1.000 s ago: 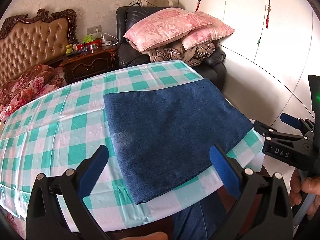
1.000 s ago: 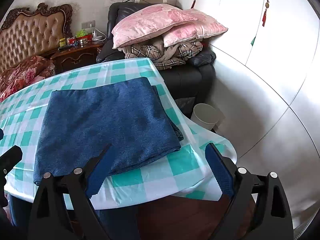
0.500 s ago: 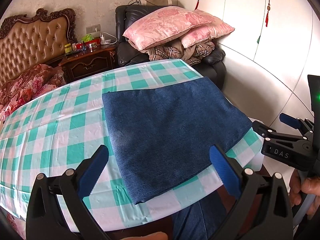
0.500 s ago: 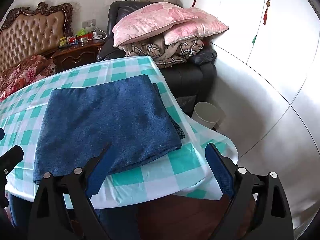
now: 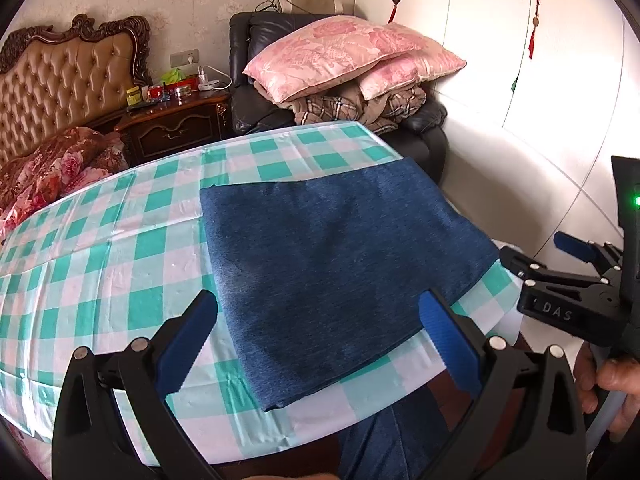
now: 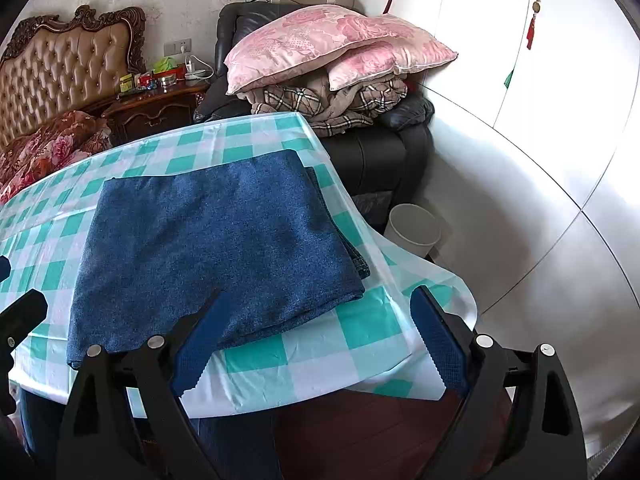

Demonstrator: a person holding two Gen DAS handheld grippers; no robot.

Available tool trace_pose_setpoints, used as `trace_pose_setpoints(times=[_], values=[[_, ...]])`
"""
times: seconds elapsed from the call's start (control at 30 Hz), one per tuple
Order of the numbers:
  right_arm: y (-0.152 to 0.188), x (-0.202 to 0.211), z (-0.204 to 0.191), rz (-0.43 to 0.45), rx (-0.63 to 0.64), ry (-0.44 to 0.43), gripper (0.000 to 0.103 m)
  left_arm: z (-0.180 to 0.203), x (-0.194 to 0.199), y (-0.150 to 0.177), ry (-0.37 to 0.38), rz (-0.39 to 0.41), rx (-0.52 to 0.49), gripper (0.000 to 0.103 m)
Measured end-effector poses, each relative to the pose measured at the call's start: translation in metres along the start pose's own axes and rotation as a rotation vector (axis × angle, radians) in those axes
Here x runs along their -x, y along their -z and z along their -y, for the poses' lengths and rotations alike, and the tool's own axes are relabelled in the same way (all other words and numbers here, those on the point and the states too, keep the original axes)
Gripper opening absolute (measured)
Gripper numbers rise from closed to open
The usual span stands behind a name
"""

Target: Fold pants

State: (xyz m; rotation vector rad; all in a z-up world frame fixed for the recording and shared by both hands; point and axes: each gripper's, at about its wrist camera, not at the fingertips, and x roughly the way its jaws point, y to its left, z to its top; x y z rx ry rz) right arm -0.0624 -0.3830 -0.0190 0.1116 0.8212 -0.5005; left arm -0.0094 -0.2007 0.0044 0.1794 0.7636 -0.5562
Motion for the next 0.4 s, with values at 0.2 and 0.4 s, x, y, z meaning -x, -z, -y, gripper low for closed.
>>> trace_pose_setpoints(times=[0.2, 0.4], values=[[0.002, -0.002, -0.002, -0.006, 0.001, -0.004, 0.088, 0.0, -0.011, -0.007, 0.072, -0.019, 0.043, 0.101], [0.002, -0.008, 0.003, 0.01, -0.069, -0.026, 0.088, -0.055, 0.017, 0.002, -0.018, 0.071, 0.146, 0.101]])
